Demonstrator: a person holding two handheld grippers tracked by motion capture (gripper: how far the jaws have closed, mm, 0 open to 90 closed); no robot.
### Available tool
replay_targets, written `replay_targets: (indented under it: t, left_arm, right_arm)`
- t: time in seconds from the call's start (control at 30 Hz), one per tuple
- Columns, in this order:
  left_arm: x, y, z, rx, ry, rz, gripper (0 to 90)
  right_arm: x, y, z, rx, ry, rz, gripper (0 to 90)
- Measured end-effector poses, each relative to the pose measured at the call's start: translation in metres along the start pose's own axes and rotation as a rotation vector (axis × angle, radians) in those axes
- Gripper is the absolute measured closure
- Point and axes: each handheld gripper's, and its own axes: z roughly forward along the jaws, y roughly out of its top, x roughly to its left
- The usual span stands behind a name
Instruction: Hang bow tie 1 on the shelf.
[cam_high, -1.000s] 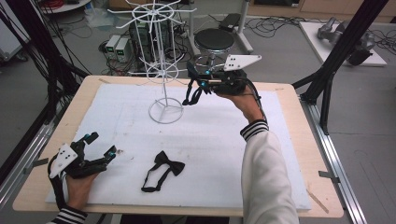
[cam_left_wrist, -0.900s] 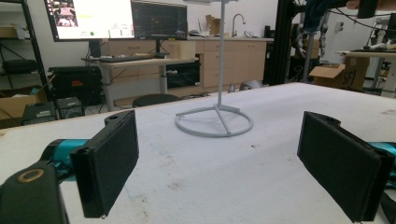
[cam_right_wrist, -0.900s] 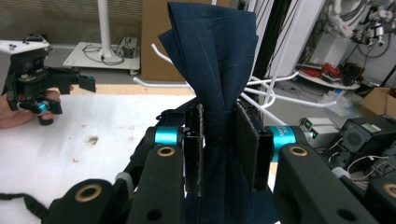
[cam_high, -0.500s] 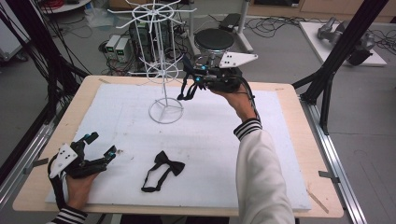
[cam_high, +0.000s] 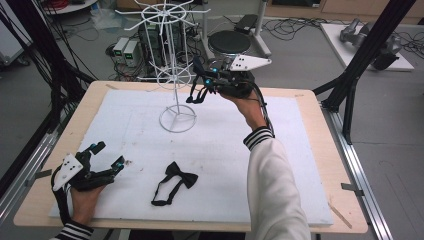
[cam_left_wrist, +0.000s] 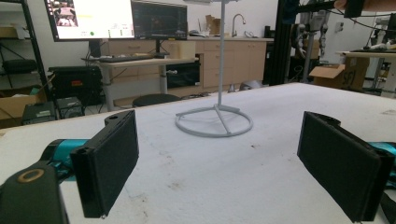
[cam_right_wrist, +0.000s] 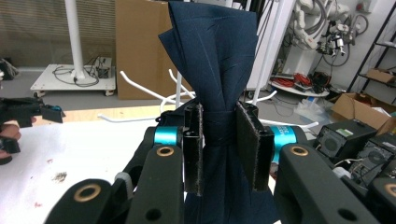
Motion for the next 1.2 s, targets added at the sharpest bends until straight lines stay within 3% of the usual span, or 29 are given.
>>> replay_targets:
  t: [0.37, 0.77, 1.2]
  left_arm:
    - [0.000, 0.000, 0.000, -0.005, 0.001, -0.002, 13.0]
    - [0.000, 0.000, 0.000, -0.004, 0.001, -0.001, 13.0]
    - [0.000, 0.000, 0.000, -0.004, 0.001, -0.001, 13.0]
  right_arm:
    - [0.000, -0.004, 0.011, 0.039, -0.028, 0.008, 72.7]
    - [-0.001, -0.007, 0.017, 0.052, -0.026, 0.019, 71.5]
    - [-0.002, -0.007, 0.014, 0.055, -0.024, 0.022, 64.1]
